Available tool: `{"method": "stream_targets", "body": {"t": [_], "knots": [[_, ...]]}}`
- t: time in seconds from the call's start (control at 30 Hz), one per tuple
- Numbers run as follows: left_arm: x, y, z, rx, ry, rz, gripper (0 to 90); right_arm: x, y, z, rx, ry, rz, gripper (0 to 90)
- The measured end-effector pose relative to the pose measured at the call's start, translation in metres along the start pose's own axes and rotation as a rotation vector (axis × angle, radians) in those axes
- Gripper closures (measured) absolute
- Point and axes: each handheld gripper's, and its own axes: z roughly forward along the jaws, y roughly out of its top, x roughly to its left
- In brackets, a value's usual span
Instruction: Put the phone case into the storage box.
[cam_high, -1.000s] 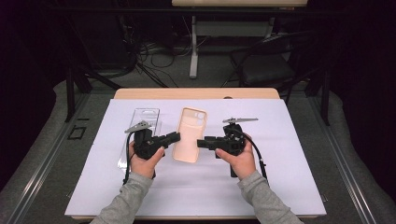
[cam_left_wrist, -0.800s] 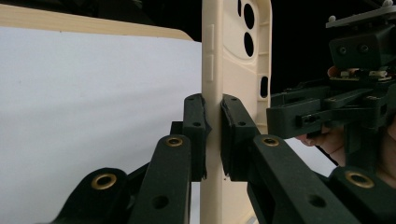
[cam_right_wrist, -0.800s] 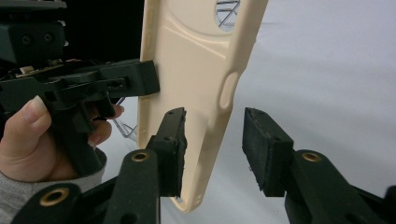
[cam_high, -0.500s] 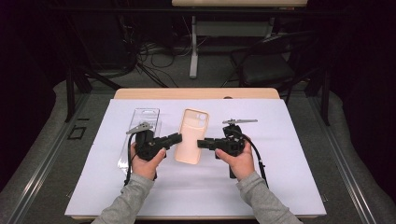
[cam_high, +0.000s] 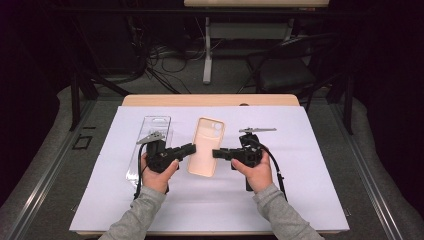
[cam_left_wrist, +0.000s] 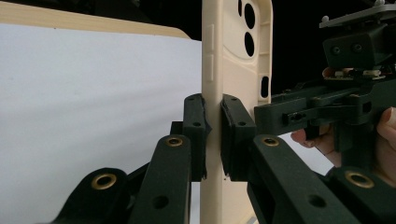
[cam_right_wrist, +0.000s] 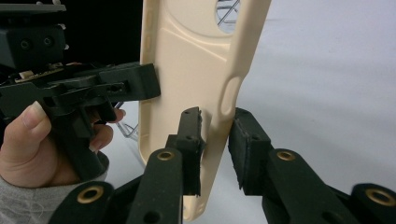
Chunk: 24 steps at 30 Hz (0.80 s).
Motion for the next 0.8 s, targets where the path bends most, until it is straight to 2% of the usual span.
{"method": "stream_targets", "body": {"t": [0.53,0.8], "knots": [[-0.0016,-0.0027,0.001,-0.008,0.006,0.003,82.4,-0.0035,-0.0004,0.0003,0.008,0.005,0.045,78.4],[-0.0004,-0.0037,0.0014,-0.007,0.004,0.0,82.4,-0.0075,-0.0012,0.0005,0.012,0.029,0.081,79.9]]}}
